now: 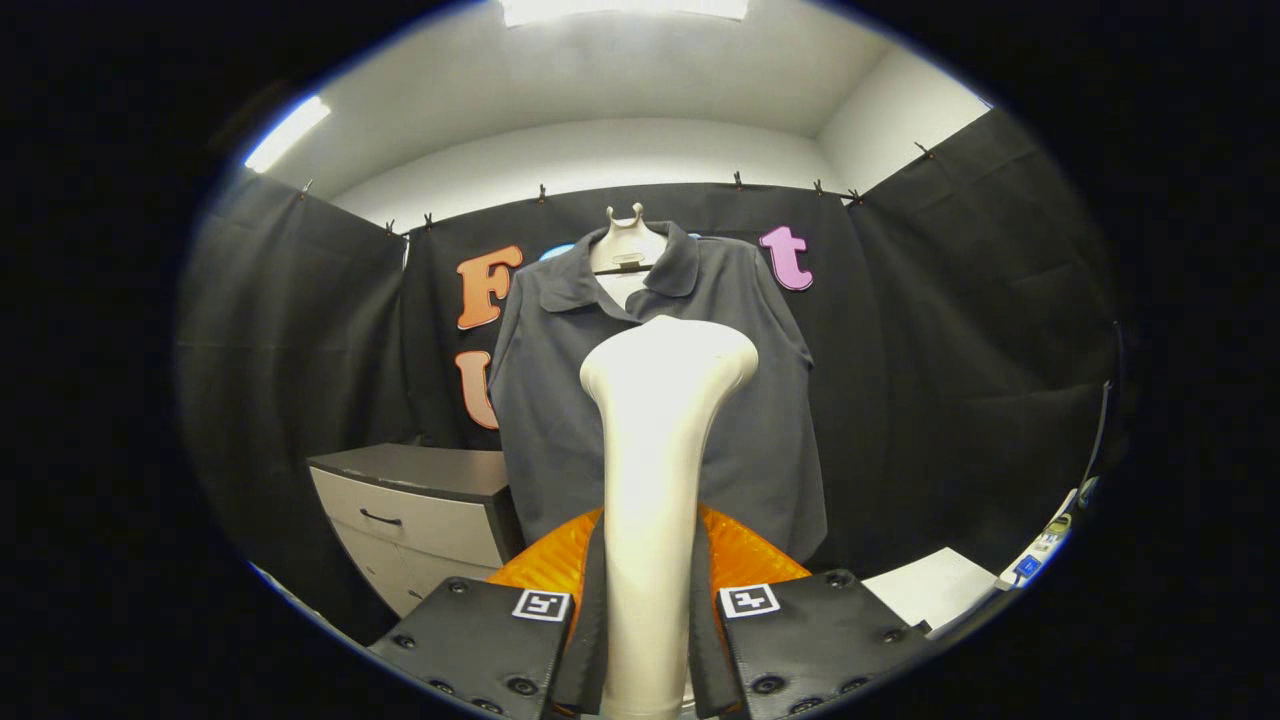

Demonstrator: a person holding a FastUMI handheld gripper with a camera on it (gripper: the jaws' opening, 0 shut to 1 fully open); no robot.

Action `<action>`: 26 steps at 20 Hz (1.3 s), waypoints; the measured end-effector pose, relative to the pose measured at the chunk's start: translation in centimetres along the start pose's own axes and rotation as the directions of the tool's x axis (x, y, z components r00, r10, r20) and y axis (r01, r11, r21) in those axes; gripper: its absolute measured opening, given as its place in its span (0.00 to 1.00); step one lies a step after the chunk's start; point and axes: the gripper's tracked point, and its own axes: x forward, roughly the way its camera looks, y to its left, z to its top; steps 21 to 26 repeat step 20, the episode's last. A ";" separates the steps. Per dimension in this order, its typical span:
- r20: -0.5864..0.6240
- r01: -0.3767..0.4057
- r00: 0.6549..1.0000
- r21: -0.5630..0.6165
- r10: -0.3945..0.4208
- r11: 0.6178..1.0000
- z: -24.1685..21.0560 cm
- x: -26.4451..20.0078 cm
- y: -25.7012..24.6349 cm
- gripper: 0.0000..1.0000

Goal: Iron the clothes twice with a garment steamer, once on the left side and once on the right side.

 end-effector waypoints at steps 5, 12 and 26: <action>0.032 -0.034 0.999 -0.033 0.035 0.999 2.3 -0.2 1.4 0.40; 0.051 -0.072 0.996 0.004 0.072 0.997 4.2 0.1 2.1 0.40; 0.075 -0.076 0.994 0.004 0.075 0.997 5.1 0.1 2.0 0.40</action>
